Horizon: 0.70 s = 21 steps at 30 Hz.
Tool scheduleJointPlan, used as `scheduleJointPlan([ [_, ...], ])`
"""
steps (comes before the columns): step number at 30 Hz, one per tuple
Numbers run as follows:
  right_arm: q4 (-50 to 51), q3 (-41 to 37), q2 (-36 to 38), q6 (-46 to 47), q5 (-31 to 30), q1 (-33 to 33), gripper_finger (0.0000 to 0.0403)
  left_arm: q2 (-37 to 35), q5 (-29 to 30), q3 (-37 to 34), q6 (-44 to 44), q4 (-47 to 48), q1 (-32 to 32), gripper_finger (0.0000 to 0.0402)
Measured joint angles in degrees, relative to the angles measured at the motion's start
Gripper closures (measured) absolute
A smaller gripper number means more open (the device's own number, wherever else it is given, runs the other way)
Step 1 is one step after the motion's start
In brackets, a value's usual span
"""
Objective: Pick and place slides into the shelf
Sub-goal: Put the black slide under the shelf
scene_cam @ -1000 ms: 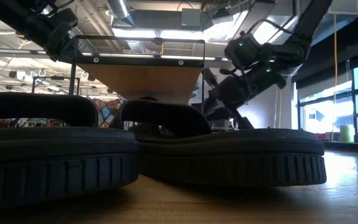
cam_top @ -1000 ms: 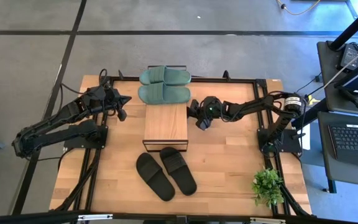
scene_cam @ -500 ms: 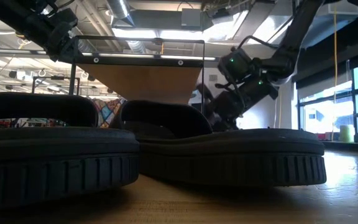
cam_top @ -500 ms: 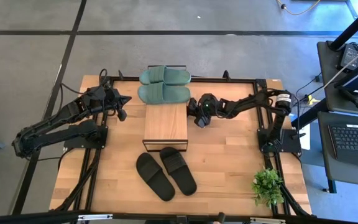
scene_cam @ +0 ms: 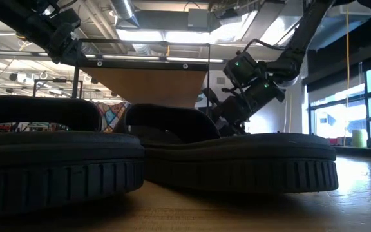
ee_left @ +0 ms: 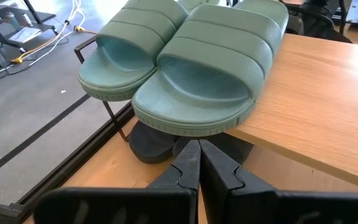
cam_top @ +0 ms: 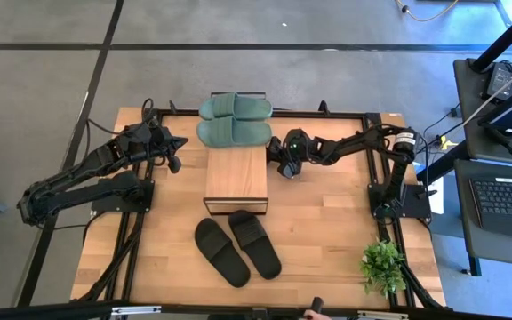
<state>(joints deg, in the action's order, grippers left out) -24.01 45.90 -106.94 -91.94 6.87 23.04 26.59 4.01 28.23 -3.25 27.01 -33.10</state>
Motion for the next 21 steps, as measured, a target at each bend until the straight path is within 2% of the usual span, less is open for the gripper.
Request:
scheduleJointPlan([
  [8,4.95,1.82,0.00,-3.10,0.40,1.38,0.0360,0.00,0.00,0.00,0.02,0.04,0.00,0.0401],
  [21,5.51,1.82,0.00,-3.20,0.94,2.28,0.0355,0.00,0.00,0.00,0.02,0.04,0.00,0.0401],
])
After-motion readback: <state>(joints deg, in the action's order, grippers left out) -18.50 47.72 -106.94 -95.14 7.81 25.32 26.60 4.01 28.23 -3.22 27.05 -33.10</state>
